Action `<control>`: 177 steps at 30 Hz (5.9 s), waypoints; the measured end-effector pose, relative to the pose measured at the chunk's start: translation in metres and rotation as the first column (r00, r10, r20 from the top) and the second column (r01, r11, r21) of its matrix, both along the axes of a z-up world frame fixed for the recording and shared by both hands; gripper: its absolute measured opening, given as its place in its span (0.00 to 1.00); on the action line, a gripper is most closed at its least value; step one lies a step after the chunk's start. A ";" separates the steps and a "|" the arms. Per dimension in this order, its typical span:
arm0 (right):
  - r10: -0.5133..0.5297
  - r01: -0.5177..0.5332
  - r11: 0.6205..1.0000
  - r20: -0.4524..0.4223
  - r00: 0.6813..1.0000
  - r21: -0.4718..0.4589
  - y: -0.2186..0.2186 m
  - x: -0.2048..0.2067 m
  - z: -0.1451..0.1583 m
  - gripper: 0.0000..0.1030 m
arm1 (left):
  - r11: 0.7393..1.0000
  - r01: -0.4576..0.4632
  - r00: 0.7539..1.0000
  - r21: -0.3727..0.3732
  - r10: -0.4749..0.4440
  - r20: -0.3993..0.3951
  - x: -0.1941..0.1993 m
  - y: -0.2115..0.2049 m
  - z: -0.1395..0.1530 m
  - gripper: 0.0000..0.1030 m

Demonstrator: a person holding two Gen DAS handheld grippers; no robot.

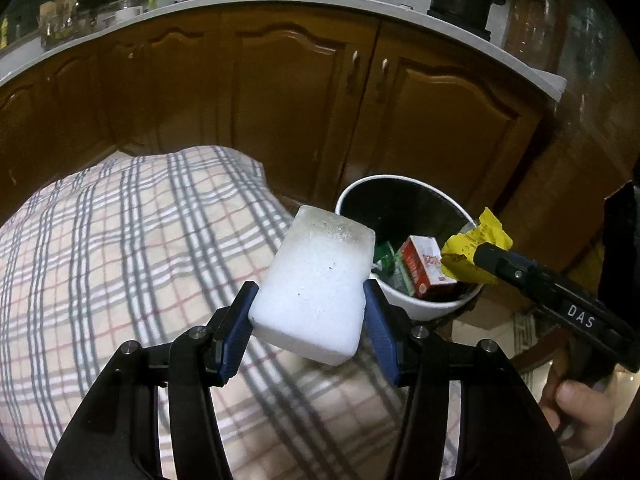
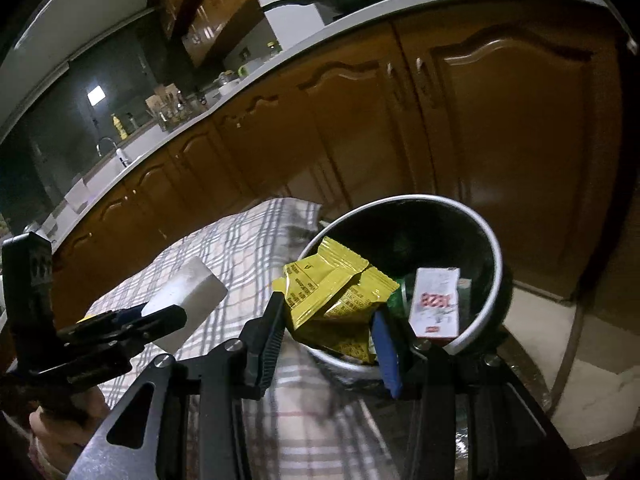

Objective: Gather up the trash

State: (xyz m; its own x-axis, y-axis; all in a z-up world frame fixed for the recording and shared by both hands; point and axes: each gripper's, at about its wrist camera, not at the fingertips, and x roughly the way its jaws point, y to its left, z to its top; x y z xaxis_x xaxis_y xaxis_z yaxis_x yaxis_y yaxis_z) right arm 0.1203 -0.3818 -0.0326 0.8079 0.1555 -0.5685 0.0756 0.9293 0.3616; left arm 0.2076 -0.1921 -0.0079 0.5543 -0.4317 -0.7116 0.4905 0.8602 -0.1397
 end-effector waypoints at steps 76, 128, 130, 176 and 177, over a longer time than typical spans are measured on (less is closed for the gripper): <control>-0.033 0.026 0.997 -0.094 0.995 -0.073 -0.047 0.035 -0.011 0.78 | 0.999 0.039 0.999 0.022 -0.039 -0.007 0.032 -0.079 -0.003 0.75; -0.099 0.208 0.949 0.405 0.909 -0.236 0.092 -0.121 0.030 1.00 | 0.959 -0.271 0.873 -0.084 0.282 0.399 -0.139 0.104 0.024 1.00; -0.096 0.207 0.950 0.408 0.908 -0.235 0.092 -0.122 0.031 1.00 | 0.959 -0.273 0.873 -0.080 0.282 0.399 -0.139 0.104 0.024 1.00; -0.077 0.190 0.954 0.424 0.902 -0.231 0.097 -0.127 0.034 1.00 | 0.956 -0.281 0.855 -0.090 0.292 0.429 -0.149 0.107 0.028 1.00; -0.078 0.191 0.954 0.424 0.902 -0.231 0.098 -0.127 0.034 1.00 | 0.956 -0.280 0.855 -0.090 0.291 0.430 -0.149 0.107 0.029 1.00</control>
State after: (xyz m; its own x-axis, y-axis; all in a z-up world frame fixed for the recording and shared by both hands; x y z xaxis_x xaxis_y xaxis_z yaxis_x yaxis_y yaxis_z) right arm -0.0067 -0.2843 0.0016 0.9784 -0.0787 -0.1911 0.1055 0.9853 0.1342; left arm 0.0583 -0.0852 0.0206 0.9056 -0.2205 -0.3623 0.2396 0.9708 0.0079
